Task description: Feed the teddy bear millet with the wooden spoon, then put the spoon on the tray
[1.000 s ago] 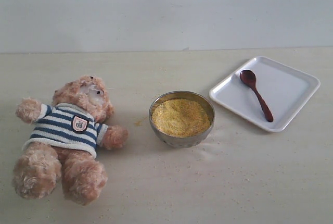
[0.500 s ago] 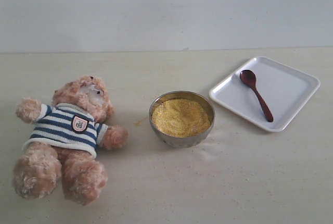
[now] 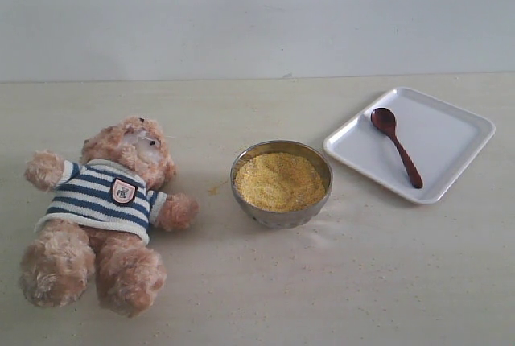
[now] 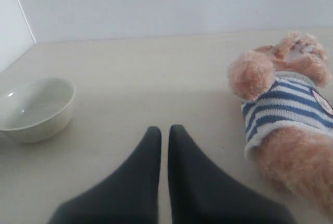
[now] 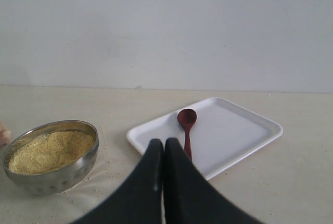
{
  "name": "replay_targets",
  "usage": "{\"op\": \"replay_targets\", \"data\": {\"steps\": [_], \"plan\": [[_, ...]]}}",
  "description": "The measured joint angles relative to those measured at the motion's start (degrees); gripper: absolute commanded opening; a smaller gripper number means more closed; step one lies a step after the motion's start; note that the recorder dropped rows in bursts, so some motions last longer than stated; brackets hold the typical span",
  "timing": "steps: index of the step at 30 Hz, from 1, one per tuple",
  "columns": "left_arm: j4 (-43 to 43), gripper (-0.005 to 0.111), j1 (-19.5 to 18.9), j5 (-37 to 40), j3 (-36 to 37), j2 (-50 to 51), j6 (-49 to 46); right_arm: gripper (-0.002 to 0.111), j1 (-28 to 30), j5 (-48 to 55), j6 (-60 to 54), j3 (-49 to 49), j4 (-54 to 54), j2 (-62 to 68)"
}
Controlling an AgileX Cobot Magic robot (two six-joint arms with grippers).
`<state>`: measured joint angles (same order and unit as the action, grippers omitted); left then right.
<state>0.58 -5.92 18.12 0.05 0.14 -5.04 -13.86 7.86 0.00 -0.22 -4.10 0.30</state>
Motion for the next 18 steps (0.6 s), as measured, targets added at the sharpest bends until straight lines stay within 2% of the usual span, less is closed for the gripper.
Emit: {"op": "replay_targets", "data": {"steps": [18], "plan": [[0.0,0.005,0.0,-2.9,0.0,0.0,0.0,0.0,0.0,0.0,0.0,0.0,0.0,0.0]]}}
